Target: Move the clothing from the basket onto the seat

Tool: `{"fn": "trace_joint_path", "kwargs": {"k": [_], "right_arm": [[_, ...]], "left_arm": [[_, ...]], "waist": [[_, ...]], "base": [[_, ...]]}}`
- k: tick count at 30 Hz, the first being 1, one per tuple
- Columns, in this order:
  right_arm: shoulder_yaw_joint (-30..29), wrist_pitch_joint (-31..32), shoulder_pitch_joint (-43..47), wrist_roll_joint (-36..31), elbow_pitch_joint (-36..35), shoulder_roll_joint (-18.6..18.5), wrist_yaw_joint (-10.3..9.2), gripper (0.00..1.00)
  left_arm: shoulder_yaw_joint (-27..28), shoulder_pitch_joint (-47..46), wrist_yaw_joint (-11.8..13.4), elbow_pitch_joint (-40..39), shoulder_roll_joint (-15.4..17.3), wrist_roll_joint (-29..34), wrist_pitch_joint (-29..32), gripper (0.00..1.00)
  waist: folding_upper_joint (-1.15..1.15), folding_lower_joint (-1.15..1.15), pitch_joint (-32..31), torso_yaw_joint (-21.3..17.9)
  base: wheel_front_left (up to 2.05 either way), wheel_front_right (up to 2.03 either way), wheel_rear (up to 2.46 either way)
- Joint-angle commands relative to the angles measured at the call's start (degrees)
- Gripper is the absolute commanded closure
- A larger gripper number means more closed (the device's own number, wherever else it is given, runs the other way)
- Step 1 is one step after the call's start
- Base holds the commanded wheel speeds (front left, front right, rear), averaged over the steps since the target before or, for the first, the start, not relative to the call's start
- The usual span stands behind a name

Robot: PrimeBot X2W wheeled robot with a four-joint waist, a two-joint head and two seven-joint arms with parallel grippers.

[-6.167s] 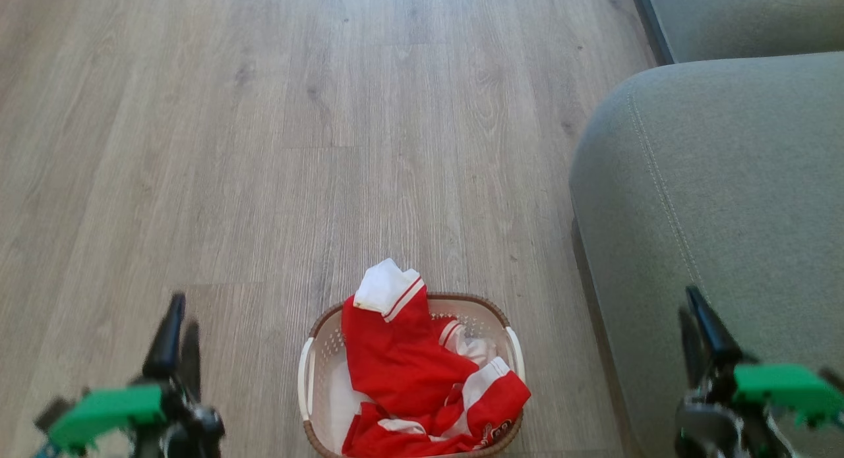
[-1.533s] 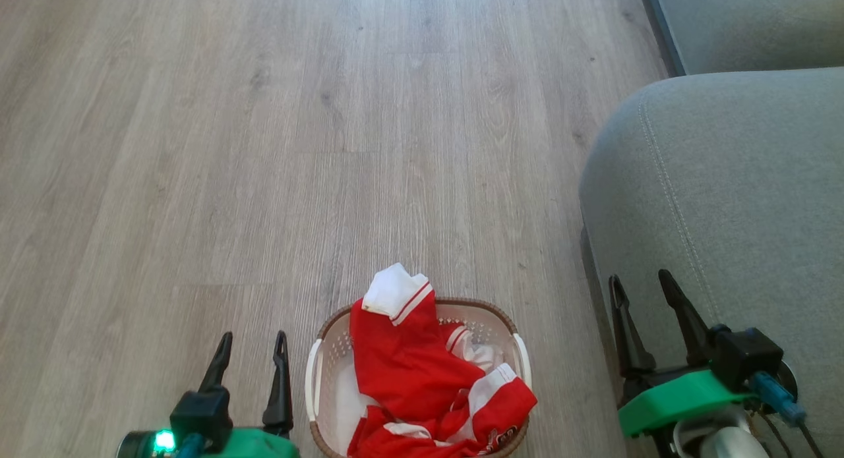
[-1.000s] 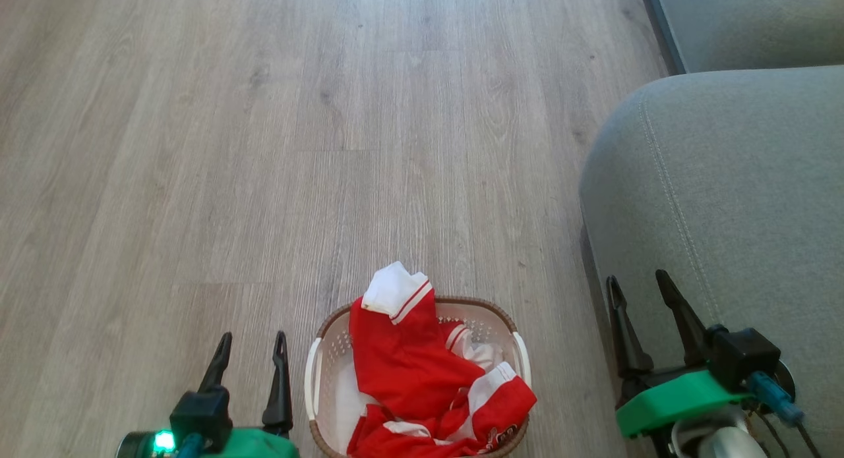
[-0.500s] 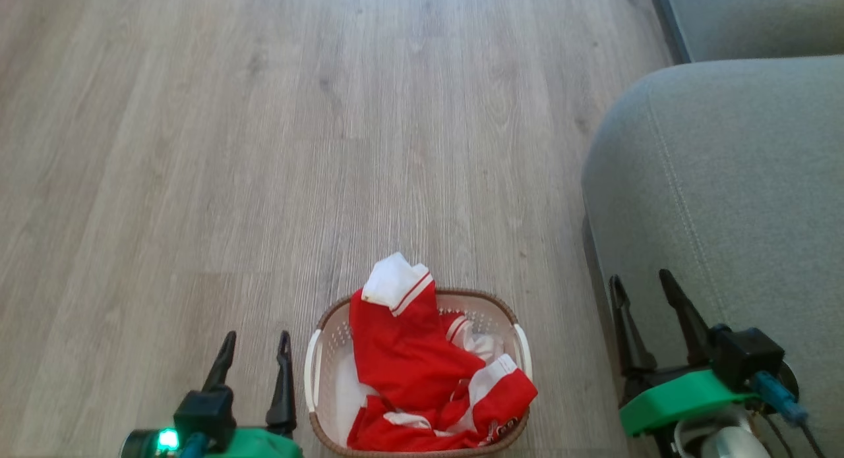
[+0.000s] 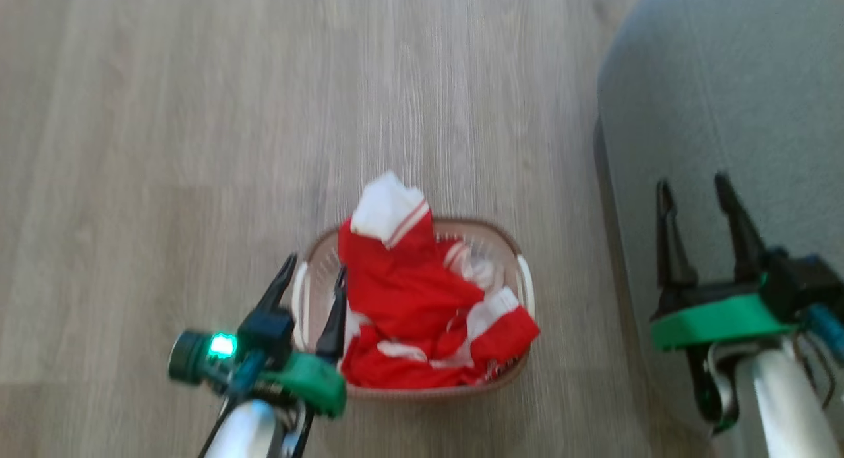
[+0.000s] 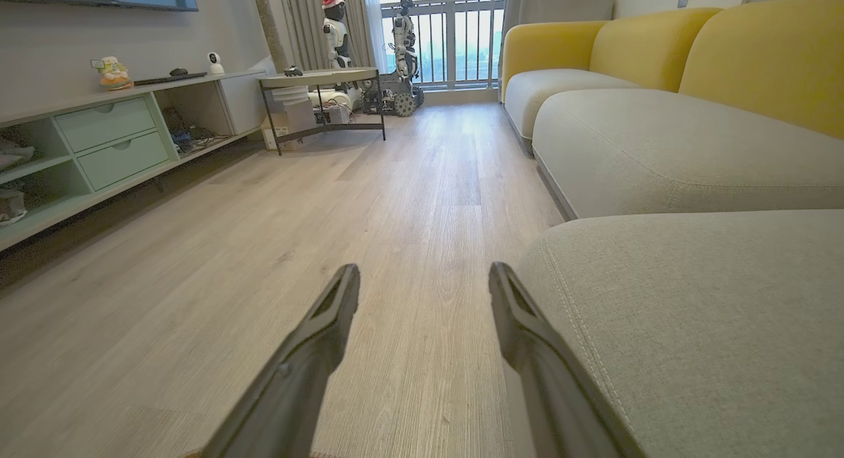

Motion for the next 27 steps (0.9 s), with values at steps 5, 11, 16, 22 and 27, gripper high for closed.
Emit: {"fn": "trace_joint_path", "kwargs": {"k": [5,11,16,22,27], "right_arm": [[0.6,-0.5,-6.7,-1.2,-4.4,-0.8,-0.01,0.0],[1.6,-0.5,-10.7,-1.2,-5.4,-0.8,-0.01,0.0],[2.6,-0.5,-13.9,-0.5,-6.1,-0.8,-0.01,0.0],[3.5,-0.5,-16.6,1.1,-7.1,-0.8,-0.01,0.0],[3.9,-0.5,-17.0,2.2,-7.0,-0.8,-0.01,0.0]], "left_arm": [[-1.1,-10.3,-0.7,5.0,0.2,1.9,-0.7,0.0],[-3.3,-17.1,-1.6,11.7,0.2,3.5,-0.7,0.0],[-4.6,-23.6,-1.8,17.7,0.6,4.7,-0.7,0.0],[-5.9,-29.8,-1.3,24.2,1.7,6.0,-0.7,0.0],[-5.9,-33.7,-0.2,28.0,2.4,5.7,-0.7,0.0]], "waist": [[0.0,0.0,13.8,-2.2],[0.0,0.0,20.4,-3.7],[0.0,0.0,25.7,-5.3],[0.0,0.0,30.3,-7.9],[0.0,0.0,32.7,-9.2]], "base": [[0.0,0.0,0.0],[0.0,0.0,0.0],[0.0,0.0,0.0],[0.0,0.0,0.0],[0.0,0.0,0.0]]}}
